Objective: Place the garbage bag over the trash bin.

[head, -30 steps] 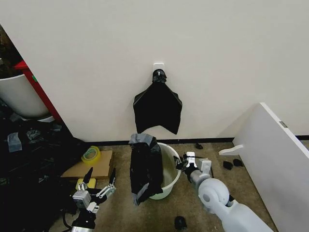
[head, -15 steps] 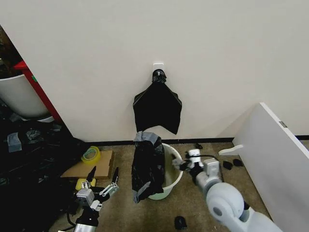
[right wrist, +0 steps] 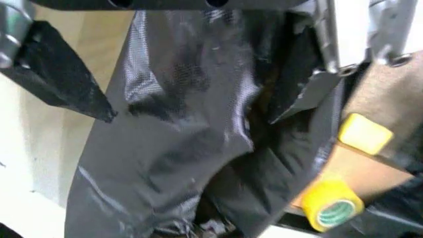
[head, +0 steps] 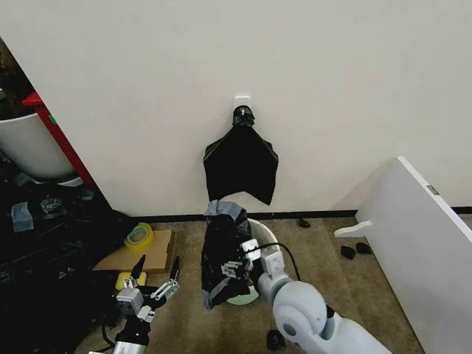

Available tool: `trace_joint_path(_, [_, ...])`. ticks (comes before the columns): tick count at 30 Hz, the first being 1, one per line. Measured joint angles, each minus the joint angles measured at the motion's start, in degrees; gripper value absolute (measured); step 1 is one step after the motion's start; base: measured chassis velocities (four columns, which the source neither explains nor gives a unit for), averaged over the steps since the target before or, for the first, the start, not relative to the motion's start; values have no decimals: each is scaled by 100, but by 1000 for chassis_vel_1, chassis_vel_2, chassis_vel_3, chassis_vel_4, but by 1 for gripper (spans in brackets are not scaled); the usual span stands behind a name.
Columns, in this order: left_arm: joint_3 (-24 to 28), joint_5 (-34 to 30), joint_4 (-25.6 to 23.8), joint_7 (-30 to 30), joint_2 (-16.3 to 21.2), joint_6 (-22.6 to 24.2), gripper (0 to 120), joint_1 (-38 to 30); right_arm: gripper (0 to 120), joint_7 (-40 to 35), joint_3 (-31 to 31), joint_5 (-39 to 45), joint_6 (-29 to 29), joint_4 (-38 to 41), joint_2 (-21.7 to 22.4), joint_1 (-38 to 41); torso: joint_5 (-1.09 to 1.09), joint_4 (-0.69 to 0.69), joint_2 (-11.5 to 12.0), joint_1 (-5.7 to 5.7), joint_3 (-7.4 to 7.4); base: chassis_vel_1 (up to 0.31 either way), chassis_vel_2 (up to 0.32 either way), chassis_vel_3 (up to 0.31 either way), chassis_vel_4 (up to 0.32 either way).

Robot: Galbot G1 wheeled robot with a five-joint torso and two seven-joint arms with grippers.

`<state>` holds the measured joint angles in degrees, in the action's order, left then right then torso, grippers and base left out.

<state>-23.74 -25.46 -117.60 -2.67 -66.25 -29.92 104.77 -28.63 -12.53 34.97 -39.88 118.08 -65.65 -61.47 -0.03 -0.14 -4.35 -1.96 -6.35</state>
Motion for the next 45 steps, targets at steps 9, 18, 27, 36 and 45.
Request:
trace_joint_path(9, [92, 13, 17, -1, 3, 50, 100, -63, 51, 100, -3, -284, 179, -65, 19, -9, -1, 0, 0, 0, 0, 0, 0, 0, 0])
trace_joint_path(18, [330, 52, -28, -174, 72, 356, 100, -163, 16, 143, 118, -413, 275, -16, 102, -101, 0, 0, 0, 0, 0, 0, 0, 0, 0])
trace_joint_path(27, [533, 267, -91, -660, 257, 835, 100, -407, 0, 457, 242, -538, 475, 83, 356, -196, 0, 0, 0, 0, 0, 0, 0, 0, 0])
trace_joint_path(36, [791, 172, -286, -1272, 788, 1906, 99, -952, 0, 508, 242, -541, 533, 96, 391, -213, 0, 0, 0, 0, 1, 0, 0, 0, 0])
trace_joint_path(45, [1574, -379, -257, -1667, 982, 2907, 96, -2053, 0, 548, 154, -537, 537, 60, 408, -117, 0, -1, 0, 0, 0, 0, 0, 0, 0])
